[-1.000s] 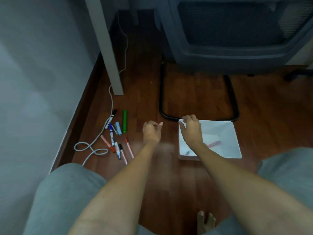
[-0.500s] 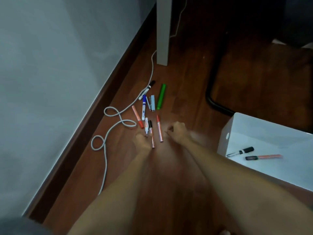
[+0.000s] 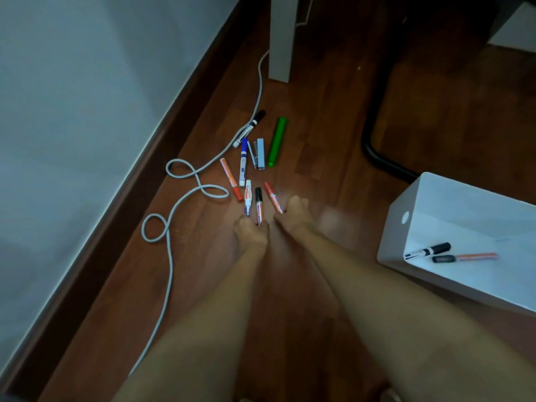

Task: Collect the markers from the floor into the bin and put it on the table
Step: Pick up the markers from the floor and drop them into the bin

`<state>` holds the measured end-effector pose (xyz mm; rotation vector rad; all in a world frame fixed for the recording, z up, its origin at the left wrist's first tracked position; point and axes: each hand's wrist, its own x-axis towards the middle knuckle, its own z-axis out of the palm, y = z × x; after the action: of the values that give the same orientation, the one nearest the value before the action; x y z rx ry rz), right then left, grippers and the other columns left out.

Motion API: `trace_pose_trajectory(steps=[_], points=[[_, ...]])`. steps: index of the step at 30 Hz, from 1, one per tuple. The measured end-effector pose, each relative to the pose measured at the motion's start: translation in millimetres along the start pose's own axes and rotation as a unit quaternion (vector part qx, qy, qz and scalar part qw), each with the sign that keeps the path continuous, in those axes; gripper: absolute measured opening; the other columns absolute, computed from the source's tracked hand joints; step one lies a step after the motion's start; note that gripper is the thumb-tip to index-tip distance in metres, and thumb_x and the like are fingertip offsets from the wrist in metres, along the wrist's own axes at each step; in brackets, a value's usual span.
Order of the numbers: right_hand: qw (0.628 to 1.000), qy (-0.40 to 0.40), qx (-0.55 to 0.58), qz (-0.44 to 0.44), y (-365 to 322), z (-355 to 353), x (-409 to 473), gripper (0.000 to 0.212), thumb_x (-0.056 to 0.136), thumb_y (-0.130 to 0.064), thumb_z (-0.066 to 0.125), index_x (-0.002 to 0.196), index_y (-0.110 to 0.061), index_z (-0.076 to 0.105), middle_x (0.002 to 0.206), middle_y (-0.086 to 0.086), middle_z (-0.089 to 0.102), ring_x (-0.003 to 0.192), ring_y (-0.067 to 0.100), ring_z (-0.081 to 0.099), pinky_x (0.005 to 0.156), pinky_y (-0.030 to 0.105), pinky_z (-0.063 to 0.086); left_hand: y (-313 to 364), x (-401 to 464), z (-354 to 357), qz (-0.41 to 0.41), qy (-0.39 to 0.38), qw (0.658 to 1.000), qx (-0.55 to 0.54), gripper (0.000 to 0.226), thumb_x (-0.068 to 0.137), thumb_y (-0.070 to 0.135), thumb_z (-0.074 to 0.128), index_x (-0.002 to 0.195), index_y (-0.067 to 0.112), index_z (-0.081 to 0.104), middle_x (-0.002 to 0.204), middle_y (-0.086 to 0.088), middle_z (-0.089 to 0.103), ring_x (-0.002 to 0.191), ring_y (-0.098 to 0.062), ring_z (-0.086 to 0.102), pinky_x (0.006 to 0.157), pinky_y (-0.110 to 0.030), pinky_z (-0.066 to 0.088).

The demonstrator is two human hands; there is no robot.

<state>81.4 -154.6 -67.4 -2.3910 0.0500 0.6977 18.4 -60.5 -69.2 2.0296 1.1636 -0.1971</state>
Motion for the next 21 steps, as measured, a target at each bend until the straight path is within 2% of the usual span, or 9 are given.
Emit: trace_pose_trajectory(steps=[2,7,10,13,15,17,21], points=[[1.0,0.01,0.008,0.018,-0.4,-4.3,-6.2,0.036,0.082,-0.024,0.071,0.107,0.002,0.065,0.118,0.025,0.062,0.107,0.04,0.062,0.086,0.04,0.052,6.2,-4.4,-6.1,0.004,-0.013,1.0,-0.008,0.034,0.083,0.022,0.065,0.103,-0.006,0.07,0.1,-0.026,0.072,0.096,-0.041,0.068,0.082,-0.041,0.052],[0.999,0.035,0.023,0.028,-2.8,-46.5,-20.2,0.035,0.083,-0.033,0.07,0.101,-0.003,0.071,0.109,0.022,0.068,0.103,0.039,0.065,0.076,0.035,0.05,47.4,-24.8,-21.6,0.01,-0.035,0.997,-0.068,0.029,0.087,0.022,0.065,0.095,-0.005,0.075,0.098,-0.027,0.073,0.097,-0.04,0.069,0.083,-0.039,0.051],[0.996,0.076,0.04,0.023,-7.4,-89.8,-24.9,0.027,0.083,-0.029,0.07,0.097,-0.007,0.075,0.106,0.021,0.072,0.101,0.039,0.068,0.085,0.038,0.056,85.9,-36.5,-27.3,0.063,-0.049,0.995,-0.064,0.026,0.089,0.018,0.064,0.099,-0.004,0.075,0.102,-0.027,0.074,0.102,-0.038,0.068,0.085,-0.036,0.05],[0.989,0.127,0.068,0.03,-7.7,-136.5,-34.4,0.021,0.083,-0.027,0.069,0.089,-0.008,0.075,0.092,0.02,0.074,0.086,0.037,0.072,0.079,0.041,0.06,127.6,-51.8,-27.5,0.116,-0.059,0.989,-0.07,0.026,0.089,0.018,0.065,0.102,-0.003,0.075,0.106,-0.025,0.074,0.104,-0.038,0.068,0.089,-0.036,0.051],[0.984,0.161,0.072,0.028,-3.5,-162.8,-40.0,0.021,0.084,-0.027,0.069,0.089,-0.007,0.075,0.086,0.019,0.075,0.081,0.035,0.073,0.072,0.037,0.059,151.7,-62.6,-22.2,0.152,-0.074,0.981,-0.092,0.026,0.087,0.017,0.067,0.098,-0.005,0.074,0.102,-0.027,0.074,0.099,-0.038,0.07,0.088,-0.039,0.056],[0.976,0.2,0.076,0.045,8.3,-191.4,-53.6,0.022,0.086,-0.026,0.069,0.091,-0.005,0.075,0.085,0.018,0.075,0.079,0.033,0.071,0.069,0.033,0.056,174.2,-79.4,-10.4,0.19,-0.107,0.971,-0.093,0.024,0.084,0.017,0.069,0.094,-0.004,0.073,0.097,-0.027,0.075,0.092,-0.038,0.073,0.082,-0.044,0.059],[0.965,0.239,0.082,0.072,31.1,-221.1,-73.1,0.021,0.085,-0.024,0.069,0.087,-0.004,0.075,0.082,0.02,0.074,0.08,0.035,0.07,0.072,0.038,0.058,199.0,-105.5,14.6,0.231,-0.15,0.958,-0.077,0.019,0.083,0.02,0.071,0.09,0.002,0.071,0.095,-0.021,0.076,0.087,-0.034,0.074,0.08,-0.044,0.06]])
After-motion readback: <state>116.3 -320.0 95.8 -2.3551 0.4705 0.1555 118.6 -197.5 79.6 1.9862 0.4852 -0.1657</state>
